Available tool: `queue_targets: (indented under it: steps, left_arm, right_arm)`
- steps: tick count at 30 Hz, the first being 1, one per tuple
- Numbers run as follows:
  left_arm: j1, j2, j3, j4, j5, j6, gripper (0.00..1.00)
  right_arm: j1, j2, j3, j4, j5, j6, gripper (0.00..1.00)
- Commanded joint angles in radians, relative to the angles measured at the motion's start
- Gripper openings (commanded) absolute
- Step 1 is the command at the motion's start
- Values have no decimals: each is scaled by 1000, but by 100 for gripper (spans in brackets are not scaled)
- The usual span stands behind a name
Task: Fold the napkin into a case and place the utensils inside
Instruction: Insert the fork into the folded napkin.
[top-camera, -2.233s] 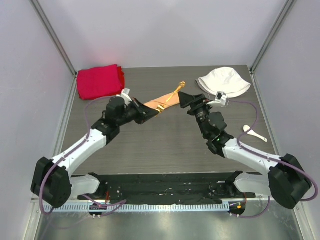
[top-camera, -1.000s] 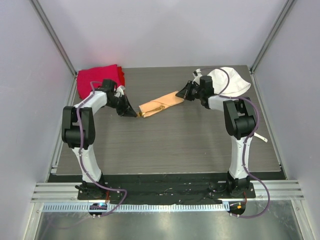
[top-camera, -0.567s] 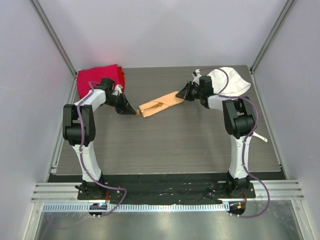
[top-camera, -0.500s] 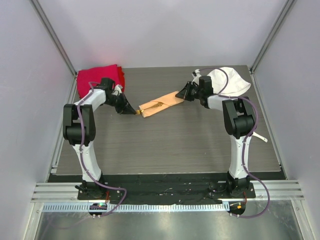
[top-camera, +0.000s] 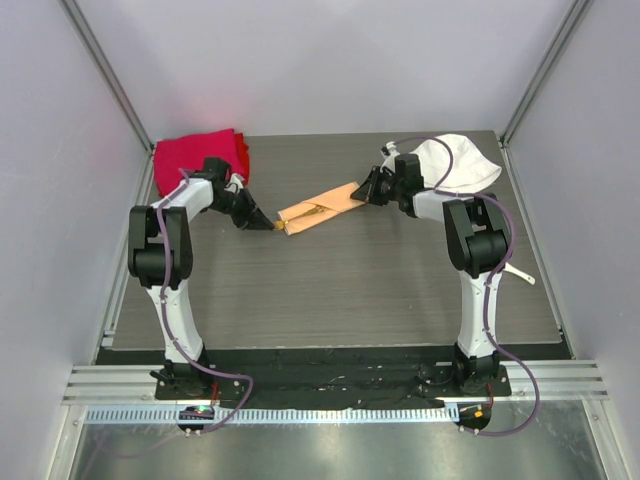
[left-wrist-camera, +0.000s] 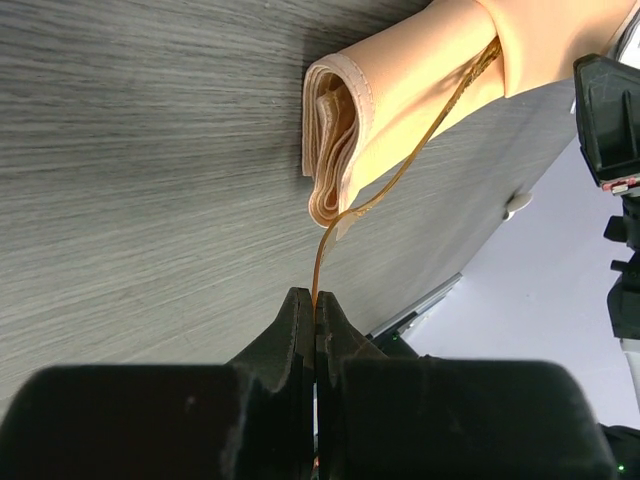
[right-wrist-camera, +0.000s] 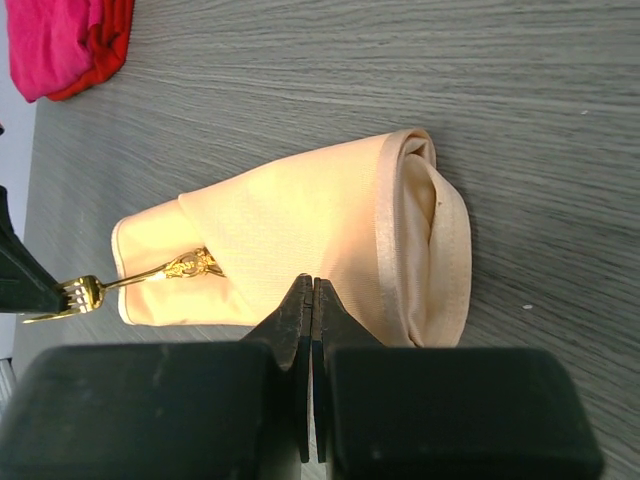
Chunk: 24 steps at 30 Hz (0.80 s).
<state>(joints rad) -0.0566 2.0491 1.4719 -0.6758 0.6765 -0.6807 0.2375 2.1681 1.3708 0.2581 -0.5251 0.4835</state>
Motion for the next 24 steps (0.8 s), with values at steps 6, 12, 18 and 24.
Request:
queue_targets:
  steps: [6, 12, 18, 24]
  left_arm:
    - [6, 25, 80, -53, -8, -40, 0]
    - [8, 42, 105, -71, -9, -37, 0]
    - [5, 54, 119, -74, -11, -40, 0]
    - [-12, 83, 162, -80, -2, -43, 0]
  right_arm:
    - [3, -36, 22, -28, 91, -42, 1]
    - [0, -34, 13, -39, 119, -43, 1]
    - [0, -5, 19, -45, 122, -40, 1]
    - [-1, 24, 25, -52, 131, -36, 1]
